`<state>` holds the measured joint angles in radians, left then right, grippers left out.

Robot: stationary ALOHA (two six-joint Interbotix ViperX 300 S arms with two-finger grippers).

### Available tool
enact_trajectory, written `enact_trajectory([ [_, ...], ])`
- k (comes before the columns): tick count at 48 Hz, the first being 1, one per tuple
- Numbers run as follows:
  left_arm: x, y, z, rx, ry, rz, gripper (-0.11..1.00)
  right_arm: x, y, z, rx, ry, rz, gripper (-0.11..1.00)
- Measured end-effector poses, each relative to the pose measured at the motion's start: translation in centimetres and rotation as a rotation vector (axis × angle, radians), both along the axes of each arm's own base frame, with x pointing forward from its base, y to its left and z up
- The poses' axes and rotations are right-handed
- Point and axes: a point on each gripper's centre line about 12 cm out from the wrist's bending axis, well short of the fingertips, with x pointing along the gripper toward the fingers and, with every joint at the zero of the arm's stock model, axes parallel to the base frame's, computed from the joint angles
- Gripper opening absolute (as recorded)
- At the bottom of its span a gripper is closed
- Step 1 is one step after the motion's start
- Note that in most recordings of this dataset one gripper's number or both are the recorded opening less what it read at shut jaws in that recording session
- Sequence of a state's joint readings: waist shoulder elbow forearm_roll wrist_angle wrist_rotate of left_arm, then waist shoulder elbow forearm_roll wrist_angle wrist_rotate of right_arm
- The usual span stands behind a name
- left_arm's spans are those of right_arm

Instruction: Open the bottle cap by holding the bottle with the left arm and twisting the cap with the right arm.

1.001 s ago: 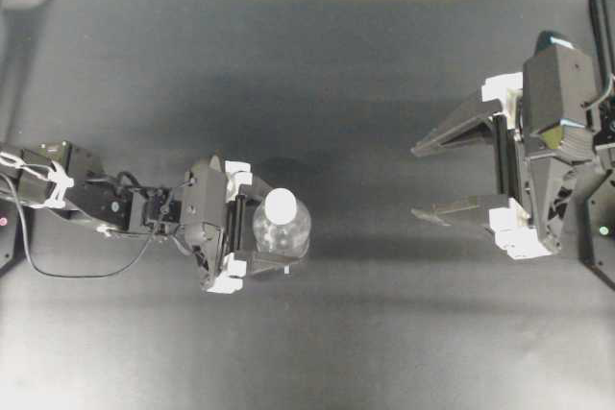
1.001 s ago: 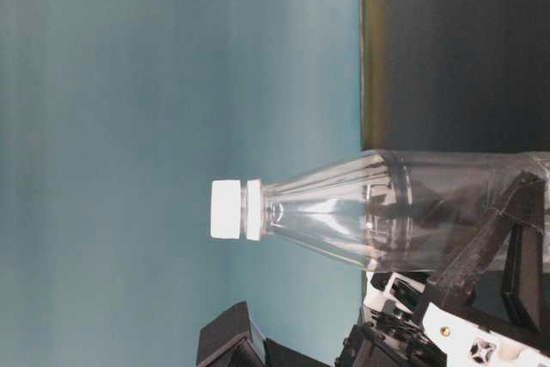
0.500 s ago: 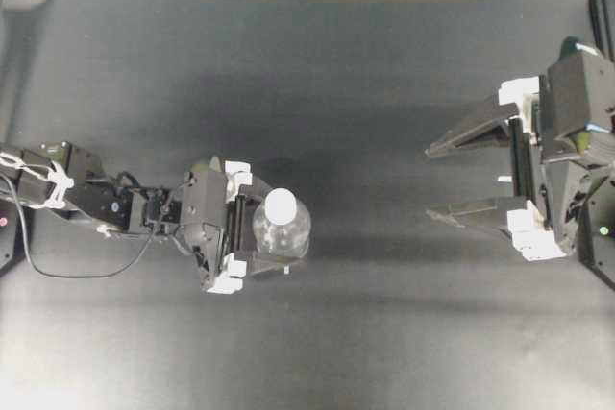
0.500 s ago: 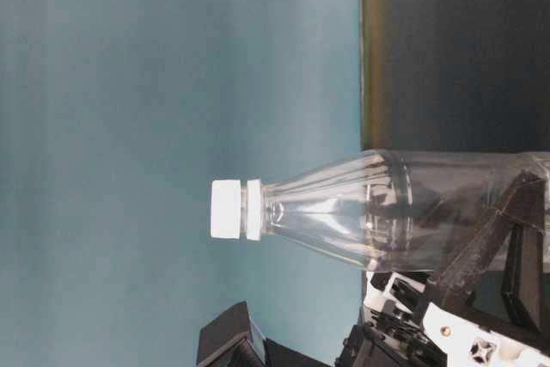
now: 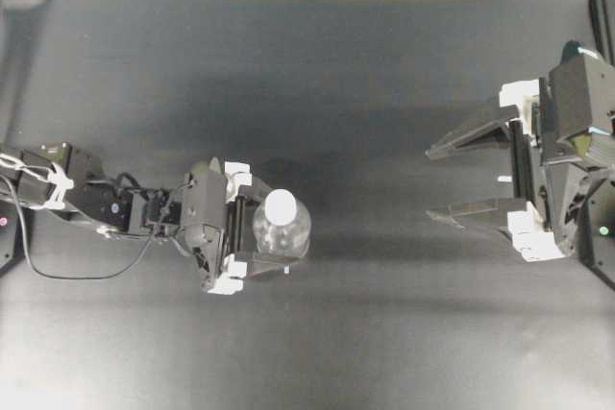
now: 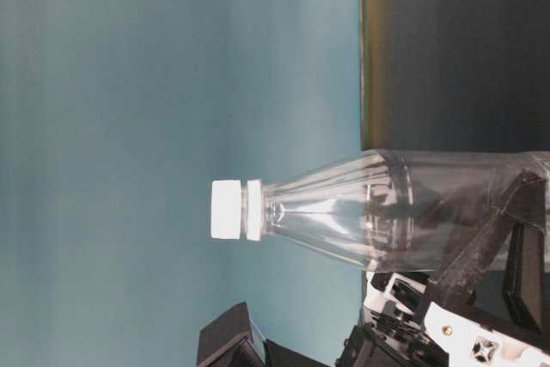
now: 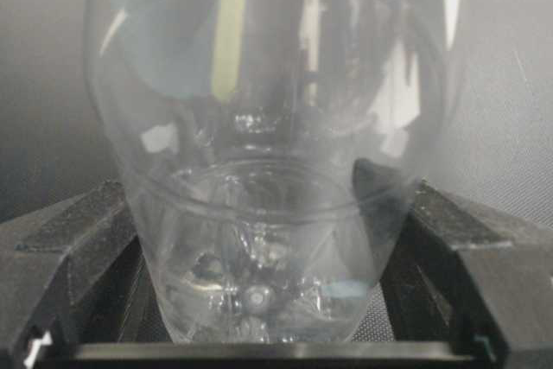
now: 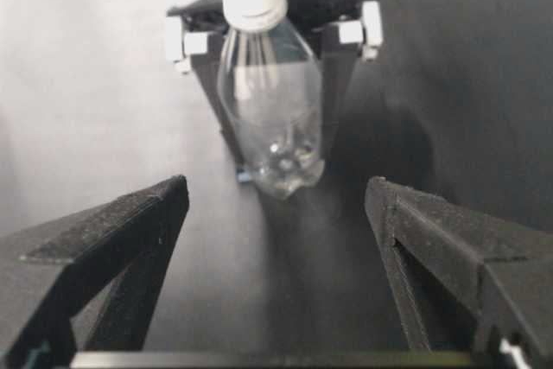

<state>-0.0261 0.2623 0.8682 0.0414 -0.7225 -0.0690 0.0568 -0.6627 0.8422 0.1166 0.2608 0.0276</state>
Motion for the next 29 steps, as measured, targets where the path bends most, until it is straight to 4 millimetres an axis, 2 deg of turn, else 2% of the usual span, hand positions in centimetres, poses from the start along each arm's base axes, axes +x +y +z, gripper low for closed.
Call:
enact_trajectory([
  [29,0.08,-0.01,0.0,0.001,0.0,-0.001,0.82,-0.25,0.19,-0.6,0.001,0.014,0.007,0.8],
])
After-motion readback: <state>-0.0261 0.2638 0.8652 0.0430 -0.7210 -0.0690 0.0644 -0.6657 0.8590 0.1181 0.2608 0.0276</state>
